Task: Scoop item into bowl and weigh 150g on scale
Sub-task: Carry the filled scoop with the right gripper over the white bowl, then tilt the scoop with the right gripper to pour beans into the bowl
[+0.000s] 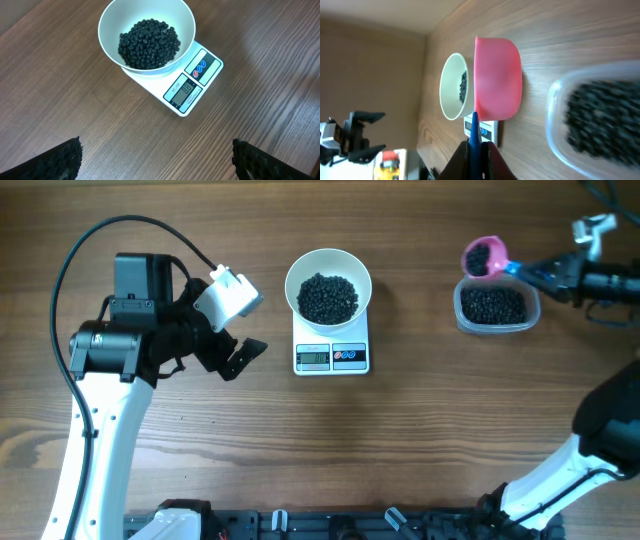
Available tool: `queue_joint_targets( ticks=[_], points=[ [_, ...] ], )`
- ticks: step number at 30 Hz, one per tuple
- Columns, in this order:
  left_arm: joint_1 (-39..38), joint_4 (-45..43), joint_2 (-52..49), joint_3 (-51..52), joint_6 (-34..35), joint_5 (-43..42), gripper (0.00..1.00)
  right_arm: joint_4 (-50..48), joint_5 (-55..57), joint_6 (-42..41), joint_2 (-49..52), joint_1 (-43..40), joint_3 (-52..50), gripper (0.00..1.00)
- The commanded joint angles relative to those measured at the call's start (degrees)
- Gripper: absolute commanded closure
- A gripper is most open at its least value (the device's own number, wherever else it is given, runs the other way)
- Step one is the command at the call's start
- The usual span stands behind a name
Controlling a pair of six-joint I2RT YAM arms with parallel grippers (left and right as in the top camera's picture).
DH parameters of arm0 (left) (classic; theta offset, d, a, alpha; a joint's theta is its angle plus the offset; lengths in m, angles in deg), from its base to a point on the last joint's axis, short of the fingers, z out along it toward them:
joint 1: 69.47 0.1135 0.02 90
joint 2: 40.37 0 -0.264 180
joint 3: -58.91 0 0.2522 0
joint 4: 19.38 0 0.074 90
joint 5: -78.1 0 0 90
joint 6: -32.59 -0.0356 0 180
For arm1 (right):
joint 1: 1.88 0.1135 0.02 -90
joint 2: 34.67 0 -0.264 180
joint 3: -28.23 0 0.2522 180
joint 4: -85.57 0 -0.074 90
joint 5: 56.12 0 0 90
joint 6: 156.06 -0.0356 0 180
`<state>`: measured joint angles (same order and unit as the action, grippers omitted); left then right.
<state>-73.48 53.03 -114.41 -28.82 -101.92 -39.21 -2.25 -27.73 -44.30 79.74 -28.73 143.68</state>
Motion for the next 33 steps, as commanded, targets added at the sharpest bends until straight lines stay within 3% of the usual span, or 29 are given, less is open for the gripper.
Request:
queue_joint_targets(
  ticks=[1,7,14,20,33],
  points=[
    [0.00,-0.13,-0.22,0.52,0.35,-0.26,0.00,-2.82,-2.73,-4.17,0.55,5.44,1.09,0.96],
    [0.00,-0.13,-0.22,0.52,0.33,-0.26,0.00,-9.14,-2.54,-11.21,0.55,14.69,3.89,0.96],
    [0.02,-0.13,-0.22,0.52,0.35,-0.26,0.00,-13.16,2.29,-13.20,0.55,24.52,7.21,0.96],
    [0.00,-0.13,-0.22,0.52,0.35,-0.26,0.00,-11.32,13.00,-12.79,0.22,31.30,13.64,0.96],
    [0.00,-0.13,-0.22,0.52,0.35,-0.26,0.00,-11.19,37.77,-7.89,-1.57,44.87,14.03,0.96]
  ],
)
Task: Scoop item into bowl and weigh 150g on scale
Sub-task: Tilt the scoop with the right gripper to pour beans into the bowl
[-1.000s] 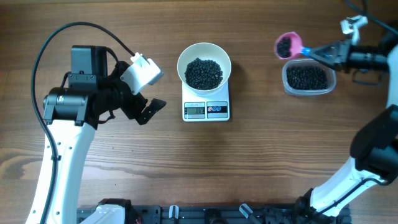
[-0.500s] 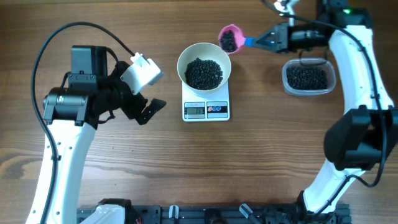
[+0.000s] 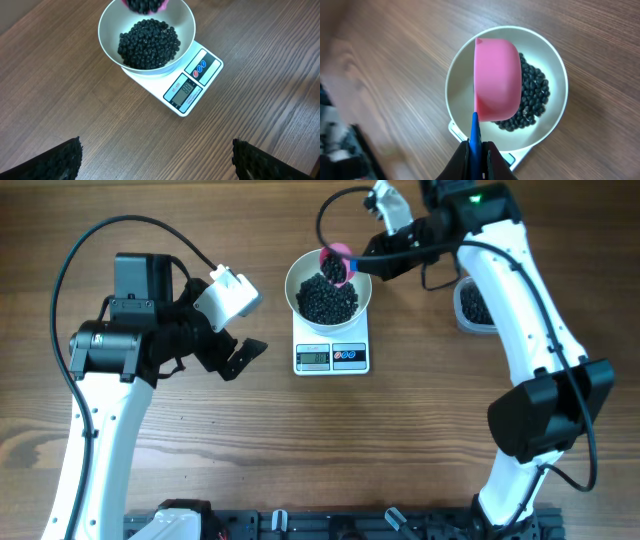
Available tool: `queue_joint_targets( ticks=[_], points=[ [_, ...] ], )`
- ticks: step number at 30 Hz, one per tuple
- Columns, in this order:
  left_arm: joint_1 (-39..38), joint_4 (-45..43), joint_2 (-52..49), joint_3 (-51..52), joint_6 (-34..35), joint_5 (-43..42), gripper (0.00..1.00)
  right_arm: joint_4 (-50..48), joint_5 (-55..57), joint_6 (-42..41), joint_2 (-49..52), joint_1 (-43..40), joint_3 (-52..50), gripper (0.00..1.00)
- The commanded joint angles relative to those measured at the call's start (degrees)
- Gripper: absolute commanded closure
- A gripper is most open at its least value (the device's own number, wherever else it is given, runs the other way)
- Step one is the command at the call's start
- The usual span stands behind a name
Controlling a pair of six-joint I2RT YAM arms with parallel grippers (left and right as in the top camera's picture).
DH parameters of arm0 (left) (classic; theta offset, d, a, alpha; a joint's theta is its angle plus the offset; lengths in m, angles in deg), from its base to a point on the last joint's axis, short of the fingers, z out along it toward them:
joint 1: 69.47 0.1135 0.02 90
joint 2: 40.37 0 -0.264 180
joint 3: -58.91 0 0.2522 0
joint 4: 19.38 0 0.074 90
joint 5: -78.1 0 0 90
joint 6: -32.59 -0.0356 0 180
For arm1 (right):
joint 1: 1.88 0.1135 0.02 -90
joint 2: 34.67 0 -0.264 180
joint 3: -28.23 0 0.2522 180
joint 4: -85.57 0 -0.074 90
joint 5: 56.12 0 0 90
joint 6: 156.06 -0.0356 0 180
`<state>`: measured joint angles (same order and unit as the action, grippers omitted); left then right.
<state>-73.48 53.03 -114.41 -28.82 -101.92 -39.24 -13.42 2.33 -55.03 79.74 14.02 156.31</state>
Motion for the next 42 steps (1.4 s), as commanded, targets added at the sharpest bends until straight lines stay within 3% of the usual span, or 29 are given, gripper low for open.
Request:
queue_joint_targets(
  ticks=[1,7,32,42],
  points=[
    [0.00,-0.13,-0.22,0.52,0.35,-0.24,0.00,-0.20,10.82,3.78,-1.88,3.32,1.40,0.96],
    [0.00,-0.13,-0.22,0.52,0.35,-0.24,0.00,-0.50,21.42,7.17,-2.58,7.63,1.40,0.96],
    [0.00,-0.11,-0.22,0.52,0.35,-0.24,0.00,-1.01,35.56,23.15,-3.43,14.73,1.40,0.96],
    [0.00,-0.09,-0.22,0.52,0.33,-0.24,0.00,-1.01,32.13,22.62,-3.43,13.27,1.40,0.96]
  ],
)
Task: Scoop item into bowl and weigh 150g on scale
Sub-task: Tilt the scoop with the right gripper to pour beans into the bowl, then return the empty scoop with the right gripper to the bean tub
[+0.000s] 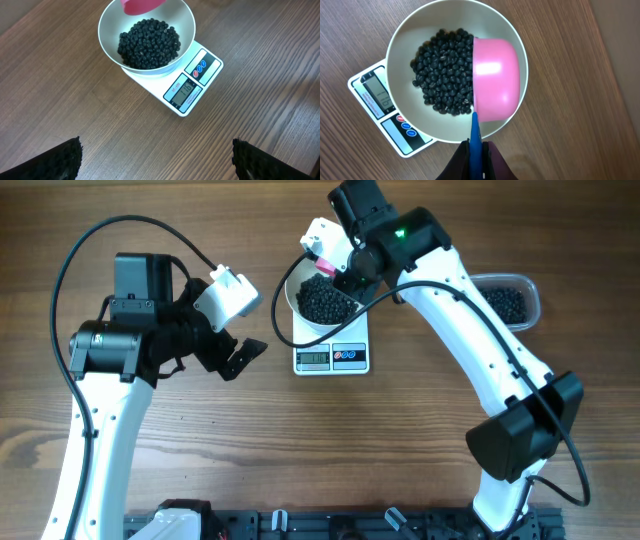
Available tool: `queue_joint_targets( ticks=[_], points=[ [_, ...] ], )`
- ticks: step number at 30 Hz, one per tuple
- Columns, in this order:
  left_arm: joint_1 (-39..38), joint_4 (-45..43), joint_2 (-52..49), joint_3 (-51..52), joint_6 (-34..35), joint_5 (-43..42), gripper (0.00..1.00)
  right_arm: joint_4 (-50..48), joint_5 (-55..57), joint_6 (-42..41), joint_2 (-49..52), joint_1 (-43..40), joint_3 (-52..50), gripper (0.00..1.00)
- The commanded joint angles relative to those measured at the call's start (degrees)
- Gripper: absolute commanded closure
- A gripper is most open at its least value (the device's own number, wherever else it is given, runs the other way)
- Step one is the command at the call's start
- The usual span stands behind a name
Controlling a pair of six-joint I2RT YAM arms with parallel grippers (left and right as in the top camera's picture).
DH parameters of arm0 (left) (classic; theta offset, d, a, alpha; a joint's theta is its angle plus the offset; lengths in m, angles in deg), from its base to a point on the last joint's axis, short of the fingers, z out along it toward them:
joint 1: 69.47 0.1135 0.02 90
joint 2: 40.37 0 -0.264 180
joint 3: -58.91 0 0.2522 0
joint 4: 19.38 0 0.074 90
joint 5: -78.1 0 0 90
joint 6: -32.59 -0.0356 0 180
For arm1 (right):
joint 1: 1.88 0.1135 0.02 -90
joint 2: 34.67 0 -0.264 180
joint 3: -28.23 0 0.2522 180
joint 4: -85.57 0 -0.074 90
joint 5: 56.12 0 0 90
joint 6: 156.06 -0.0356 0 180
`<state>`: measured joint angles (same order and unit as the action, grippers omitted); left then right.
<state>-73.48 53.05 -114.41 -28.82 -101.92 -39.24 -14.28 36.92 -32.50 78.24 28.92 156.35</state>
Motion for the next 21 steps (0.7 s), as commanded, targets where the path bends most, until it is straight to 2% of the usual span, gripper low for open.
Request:
queue_joint_targets(
  ticks=[1,9,13,21],
  points=[
    [0.00,-0.11,-0.22,0.52,0.35,-0.24,0.00,-0.11,-4.52,-0.98,-1.99,-2.99,1.36,0.96],
    [0.00,-0.11,-0.22,0.52,0.33,-0.24,0.00,-0.22,-18.23,-8.35,-5.31,-14.97,1.36,0.96],
    [0.00,-0.11,-0.22,0.52,0.35,-0.24,0.00,1.11,-18.60,-14.03,-8.04,-23.96,1.36,0.96],
    [0.00,-0.11,-0.22,0.52,0.35,-0.24,0.00,11.13,-15.63,-14.19,-9.18,-39.41,-0.33,0.96]
  ],
)
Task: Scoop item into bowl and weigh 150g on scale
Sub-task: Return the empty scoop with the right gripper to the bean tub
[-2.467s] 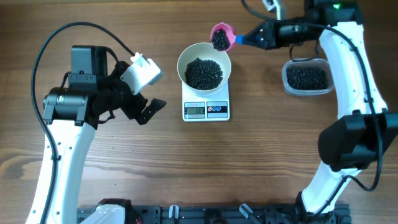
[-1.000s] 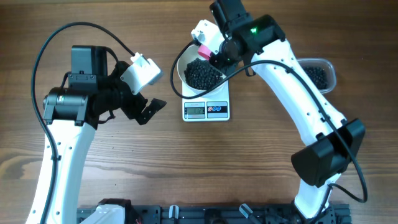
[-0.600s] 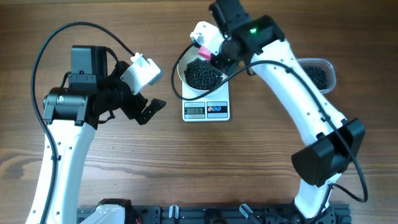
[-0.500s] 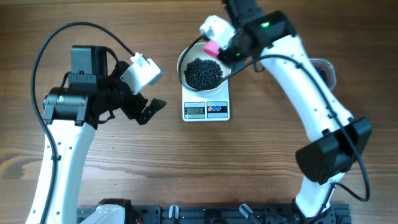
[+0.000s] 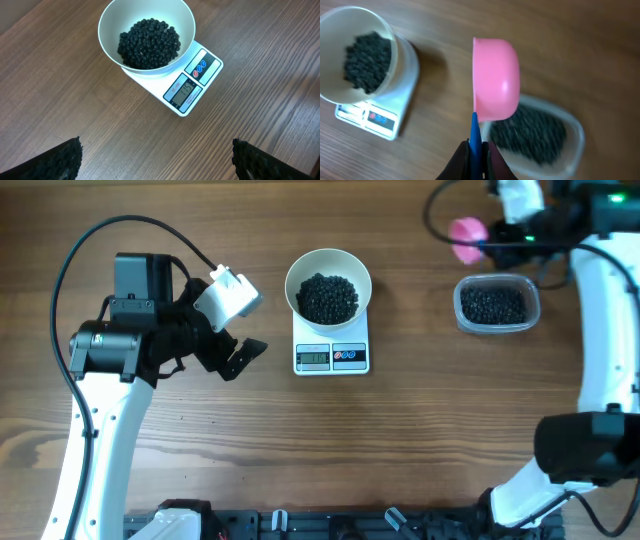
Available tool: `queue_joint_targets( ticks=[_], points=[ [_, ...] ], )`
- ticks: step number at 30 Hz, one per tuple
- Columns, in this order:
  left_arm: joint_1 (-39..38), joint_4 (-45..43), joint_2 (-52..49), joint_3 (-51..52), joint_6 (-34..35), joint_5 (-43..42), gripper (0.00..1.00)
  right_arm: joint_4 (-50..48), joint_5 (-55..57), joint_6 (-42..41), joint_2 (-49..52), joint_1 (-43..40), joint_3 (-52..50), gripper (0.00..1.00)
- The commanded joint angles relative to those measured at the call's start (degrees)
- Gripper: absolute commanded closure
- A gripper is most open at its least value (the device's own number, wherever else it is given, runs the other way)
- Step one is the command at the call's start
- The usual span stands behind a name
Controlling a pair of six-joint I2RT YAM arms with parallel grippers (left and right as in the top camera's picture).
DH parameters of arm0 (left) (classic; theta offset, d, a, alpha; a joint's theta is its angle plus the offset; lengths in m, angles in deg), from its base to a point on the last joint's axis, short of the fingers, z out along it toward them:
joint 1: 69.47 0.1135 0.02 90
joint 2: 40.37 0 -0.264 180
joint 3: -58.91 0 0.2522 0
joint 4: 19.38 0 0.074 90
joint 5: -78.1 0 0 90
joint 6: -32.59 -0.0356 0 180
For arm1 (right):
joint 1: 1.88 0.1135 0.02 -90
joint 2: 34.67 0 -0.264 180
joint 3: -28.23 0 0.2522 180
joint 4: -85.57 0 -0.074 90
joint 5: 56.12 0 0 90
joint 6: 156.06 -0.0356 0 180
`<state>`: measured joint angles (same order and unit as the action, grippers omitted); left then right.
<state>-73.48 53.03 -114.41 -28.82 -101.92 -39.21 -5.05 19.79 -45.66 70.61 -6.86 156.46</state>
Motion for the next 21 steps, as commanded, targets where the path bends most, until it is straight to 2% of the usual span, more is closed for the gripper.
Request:
queue_joint_targets(
  ticks=[1,7,17,21],
  points=[
    [0.00,-0.09,-0.22,0.52,0.35,-0.26,0.00,2.49,2.75,-1.05,-1.46,-4.57,-1.31,0.96],
    [0.00,-0.11,-0.22,0.52,0.35,-0.26,0.00,1.33,9.68,-1.07,-1.44,-5.84,-8.98,0.96],
    [0.00,-0.09,-0.22,0.52,0.35,-0.26,0.00,-10.82,9.84,-1.11,-1.22,-5.73,-26.40,0.96],
    [0.00,-0.11,-0.22,0.52,0.33,-0.26,0.00,-13.25,9.11,-1.36,-1.22,-4.48,-30.12,0.96]
  ],
)
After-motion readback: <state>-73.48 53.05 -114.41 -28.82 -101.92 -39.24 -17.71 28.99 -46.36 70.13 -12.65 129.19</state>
